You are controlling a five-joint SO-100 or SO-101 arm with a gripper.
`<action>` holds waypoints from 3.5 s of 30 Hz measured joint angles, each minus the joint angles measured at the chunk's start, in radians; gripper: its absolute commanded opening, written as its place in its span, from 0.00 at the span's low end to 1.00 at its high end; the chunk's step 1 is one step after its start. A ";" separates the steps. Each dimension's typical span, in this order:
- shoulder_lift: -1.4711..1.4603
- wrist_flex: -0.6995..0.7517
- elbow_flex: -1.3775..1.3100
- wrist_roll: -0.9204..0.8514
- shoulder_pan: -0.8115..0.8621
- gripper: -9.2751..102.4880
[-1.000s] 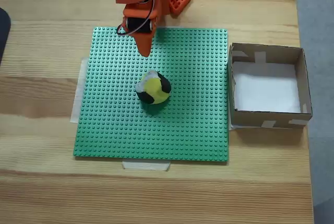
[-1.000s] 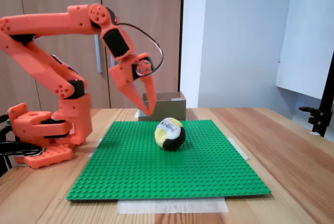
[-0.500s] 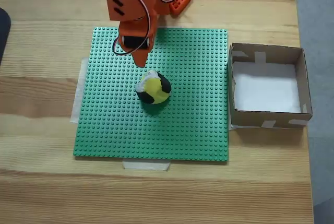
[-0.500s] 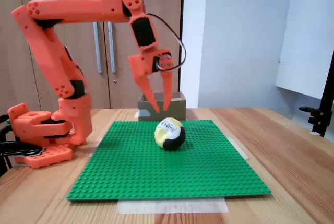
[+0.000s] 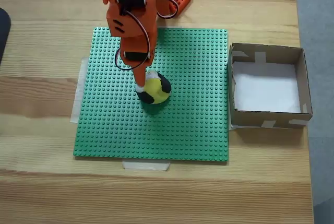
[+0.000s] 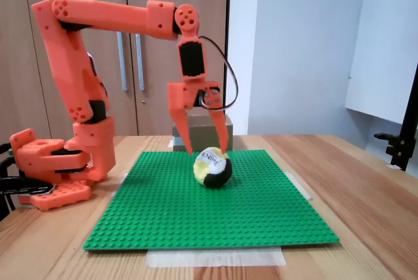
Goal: Pick the ball and put it in the box.
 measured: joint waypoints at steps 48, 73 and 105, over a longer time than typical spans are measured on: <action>-0.087 -0.235 0.147 0.109 -0.055 0.37; -0.020 -0.348 0.233 0.095 -0.055 0.23; 0.017 -0.190 -0.066 0.118 -0.092 0.08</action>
